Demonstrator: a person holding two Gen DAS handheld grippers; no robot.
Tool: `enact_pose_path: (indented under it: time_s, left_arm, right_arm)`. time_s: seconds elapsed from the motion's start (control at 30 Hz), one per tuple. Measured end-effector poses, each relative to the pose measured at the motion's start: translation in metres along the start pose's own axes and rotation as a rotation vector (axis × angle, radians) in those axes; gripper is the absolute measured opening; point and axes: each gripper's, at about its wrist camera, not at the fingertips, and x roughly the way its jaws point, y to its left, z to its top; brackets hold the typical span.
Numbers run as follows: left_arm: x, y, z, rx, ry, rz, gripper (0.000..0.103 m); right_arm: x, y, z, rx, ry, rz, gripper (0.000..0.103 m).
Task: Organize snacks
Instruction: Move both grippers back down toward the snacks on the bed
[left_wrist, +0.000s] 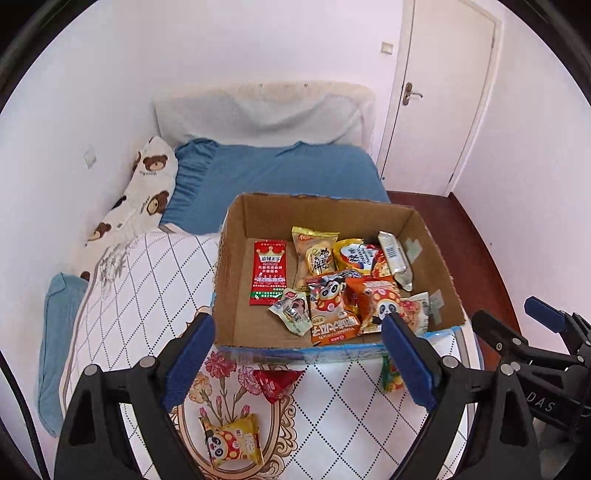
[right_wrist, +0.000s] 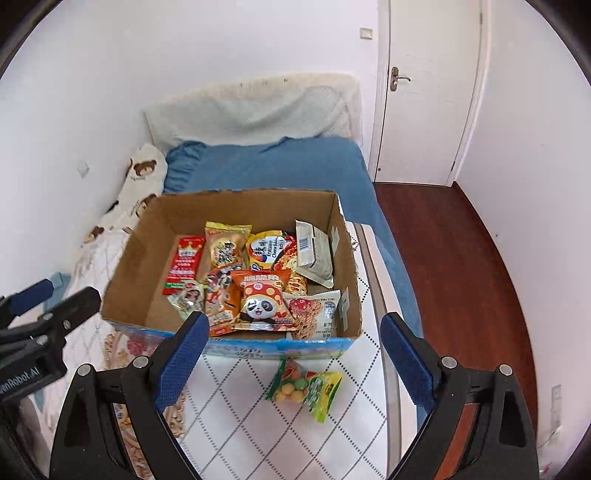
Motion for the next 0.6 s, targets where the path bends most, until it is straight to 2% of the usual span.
enact_pose_path:
  time_s: [0.2, 0.3, 0.43, 0.5, 0.6]
  left_arm:
    - [-0.025, -0.002, -0.009, -0.009, -0.043, -0.009, 0.092]
    - [-0.029, 0.000, -0.019, -0.016, -0.034, -0.012, 0.092]
    - [-0.018, 0.007, -0.054, -0.017, 0.040, 0.000, 0.092]
    - [-0.008, 0.012, -0.073, -0.012, 0.082, 0.019, 0.092]
    - [0.015, 0.017, -0.111, -0.005, 0.184, 0.035, 0.092]
  right_arm:
    - [-0.029, -0.005, -0.013, 0.040, -0.023, 0.035, 0.096]
    - [-0.033, -0.009, -0.025, 0.066, 0.005, 0.068, 0.096]
    - [-0.021, -0.023, -0.059, 0.100, 0.110, 0.092, 0.096]
    - [-0.005, -0.035, -0.086, 0.127, 0.194, 0.091, 0.096]
    - [0.024, -0.048, -0.135, 0.138, 0.354, 0.072, 0.096]
